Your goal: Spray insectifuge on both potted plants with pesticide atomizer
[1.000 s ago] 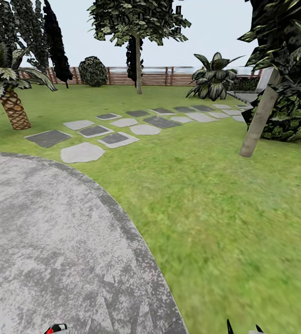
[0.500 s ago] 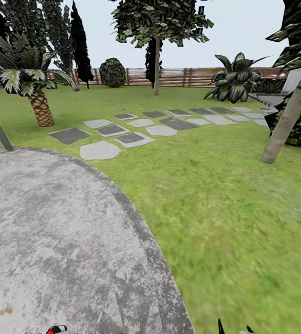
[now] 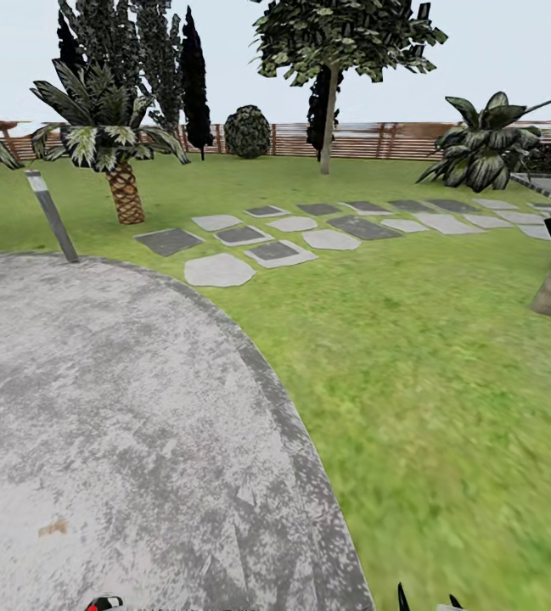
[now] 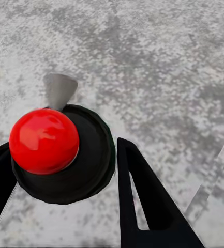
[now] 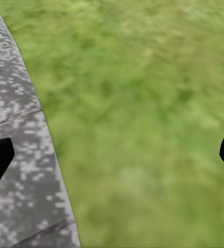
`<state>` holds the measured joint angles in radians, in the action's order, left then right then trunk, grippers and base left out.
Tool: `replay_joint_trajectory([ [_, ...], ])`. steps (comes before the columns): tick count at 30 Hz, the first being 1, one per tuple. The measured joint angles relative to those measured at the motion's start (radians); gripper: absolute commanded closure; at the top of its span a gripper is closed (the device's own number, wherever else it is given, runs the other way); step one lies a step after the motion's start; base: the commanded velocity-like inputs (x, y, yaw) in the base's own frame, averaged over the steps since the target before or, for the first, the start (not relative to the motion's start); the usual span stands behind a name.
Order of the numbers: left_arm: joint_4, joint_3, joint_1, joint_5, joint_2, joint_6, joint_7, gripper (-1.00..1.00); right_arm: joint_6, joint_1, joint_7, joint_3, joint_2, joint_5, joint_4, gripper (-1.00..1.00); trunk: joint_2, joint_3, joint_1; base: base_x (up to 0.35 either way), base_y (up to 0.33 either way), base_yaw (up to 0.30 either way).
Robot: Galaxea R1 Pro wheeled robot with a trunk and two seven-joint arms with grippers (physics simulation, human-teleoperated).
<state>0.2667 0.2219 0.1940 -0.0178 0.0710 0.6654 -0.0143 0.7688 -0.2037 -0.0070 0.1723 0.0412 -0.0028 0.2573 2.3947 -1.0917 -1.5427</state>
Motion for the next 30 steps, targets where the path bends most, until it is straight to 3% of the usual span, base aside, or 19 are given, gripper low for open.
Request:
replay_joint_trajectory([
  [12,0.001,-0.012,0.001,-0.007,-0.001,0.002,-0.02,1.0,0.0,0.0,0.0,-0.001,-0.003,0.001,-0.001,-1.0,0.0,-0.008,0.0,0.012,0.0,0.276],
  [30,0.003,-0.005,0.001,0.0,0.0,0.003,-0.021,1.0,0.0,0.0,0.0,-0.003,-0.003,0.001,-0.001,-1.0,0.0,-0.02,0.001,0.319,0.033,0.274],
])
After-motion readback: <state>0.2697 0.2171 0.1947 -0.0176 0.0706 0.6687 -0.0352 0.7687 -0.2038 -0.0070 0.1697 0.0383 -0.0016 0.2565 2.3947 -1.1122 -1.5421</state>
